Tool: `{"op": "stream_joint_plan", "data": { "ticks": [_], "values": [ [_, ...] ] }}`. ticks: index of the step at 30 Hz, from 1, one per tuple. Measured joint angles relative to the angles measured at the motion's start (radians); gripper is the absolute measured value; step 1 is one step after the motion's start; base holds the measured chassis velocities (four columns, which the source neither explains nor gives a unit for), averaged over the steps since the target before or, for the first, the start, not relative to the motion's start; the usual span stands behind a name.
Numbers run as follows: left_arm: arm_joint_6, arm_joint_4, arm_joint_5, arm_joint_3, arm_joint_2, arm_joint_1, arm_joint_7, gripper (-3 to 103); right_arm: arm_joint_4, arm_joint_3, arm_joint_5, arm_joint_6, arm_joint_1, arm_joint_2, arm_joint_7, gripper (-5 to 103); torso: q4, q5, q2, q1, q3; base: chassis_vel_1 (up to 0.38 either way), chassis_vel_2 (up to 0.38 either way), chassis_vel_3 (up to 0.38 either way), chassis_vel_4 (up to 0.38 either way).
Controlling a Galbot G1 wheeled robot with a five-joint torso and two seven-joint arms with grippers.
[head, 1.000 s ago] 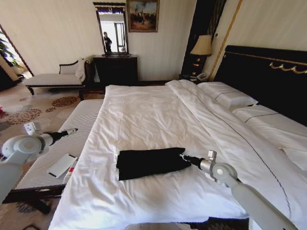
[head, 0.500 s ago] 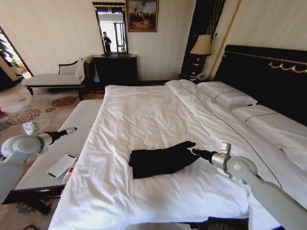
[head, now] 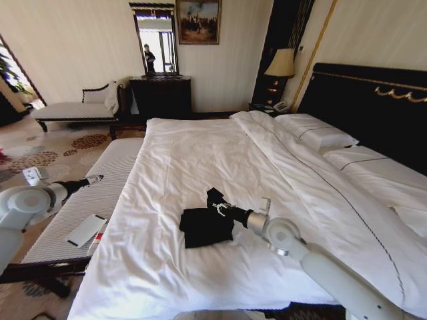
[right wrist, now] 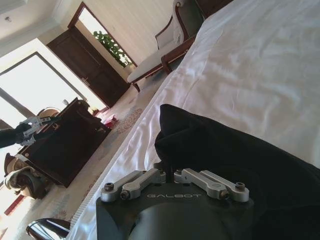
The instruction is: Fold the clothes on the bed.
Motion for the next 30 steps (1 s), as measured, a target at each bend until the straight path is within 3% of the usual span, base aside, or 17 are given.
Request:
{"op": "stream_joint_plan", "data": {
  "ticks": [5,9,13,15,18,21,22,24,26,28,30],
  "values": [
    [0.000,0.001,0.000,-0.001,-0.005,0.004,-0.005,100,-0.059,-0.056,-0.051,0.028,0.020,0.042,-0.006,-1,-0.0003,0.0001,0.000,0.000,0.000,0.000,0.000,0.000,0.000],
    [0.001,-0.010,-0.001,-0.001,-0.013,0.007,-0.006,100,-0.063,-0.060,-0.078,0.051,0.017,0.038,-0.016,9,-0.0003,0.0000,0.000,0.000,0.000,0.000,0.000,0.000,0.000],
    [0.001,-0.019,-0.010,0.006,-0.016,-0.013,-0.007,100,-0.036,-0.026,-0.146,0.085,-0.004,-0.009,-0.066,31,-0.0005,0.0000,0.000,0.000,0.000,0.000,0.000,0.000,0.000],
    [0.001,-0.019,-0.011,0.011,-0.015,-0.018,-0.008,100,-0.031,-0.016,-0.147,0.085,-0.009,-0.018,-0.071,31,-0.0005,-0.0001,0.000,0.000,0.000,0.000,0.000,0.000,0.000],
    [0.002,-0.021,-0.011,0.022,-0.012,-0.026,-0.012,100,-0.028,0.000,-0.137,0.090,-0.029,-0.016,-0.084,47,-0.0004,0.0000,0.000,0.000,0.000,0.000,0.000,0.000,0.000],
    [0.002,-0.022,-0.010,0.023,-0.011,-0.025,-0.012,100,-0.018,0.015,-0.119,0.112,-0.042,-0.006,-0.112,52,-0.0003,0.0001,0.000,0.000,0.000,0.000,0.000,0.000,0.000],
    [0.002,-0.022,-0.010,0.023,-0.010,-0.024,-0.013,100,-0.012,0.025,-0.109,0.130,-0.047,-0.006,-0.135,63,-0.0002,0.0001,0.000,0.000,0.000,0.000,0.000,0.000,0.000],
    [0.002,-0.021,-0.010,0.022,-0.010,-0.022,-0.013,100,-0.006,0.039,-0.098,0.148,-0.049,-0.007,-0.159,63,-0.0002,0.0001,0.000,0.000,0.000,0.000,0.000,0.000,0.000],
    [0.002,-0.023,-0.019,0.011,-0.009,-0.021,-0.016,100,0.009,0.097,-0.051,0.166,-0.047,-0.022,-0.178,74,0.0000,0.0002,0.000,0.000,0.000,0.000,0.000,0.000,0.000],
    [0.001,-0.025,-0.030,0.004,-0.008,-0.023,-0.020,100,0.013,0.123,-0.032,0.167,-0.045,-0.032,-0.173,74,0.0001,0.0001,0.000,0.000,0.000,0.000,0.000,0.000,0.000],
    [0.000,-0.055,-0.100,-0.048,-0.006,-0.045,-0.031,100,0.010,0.287,0.038,0.164,-0.042,-0.103,-0.109,90,0.0001,0.0001,0.000,0.000,0.000,0.000,0.000,0.000,0.000]
  ]
}}
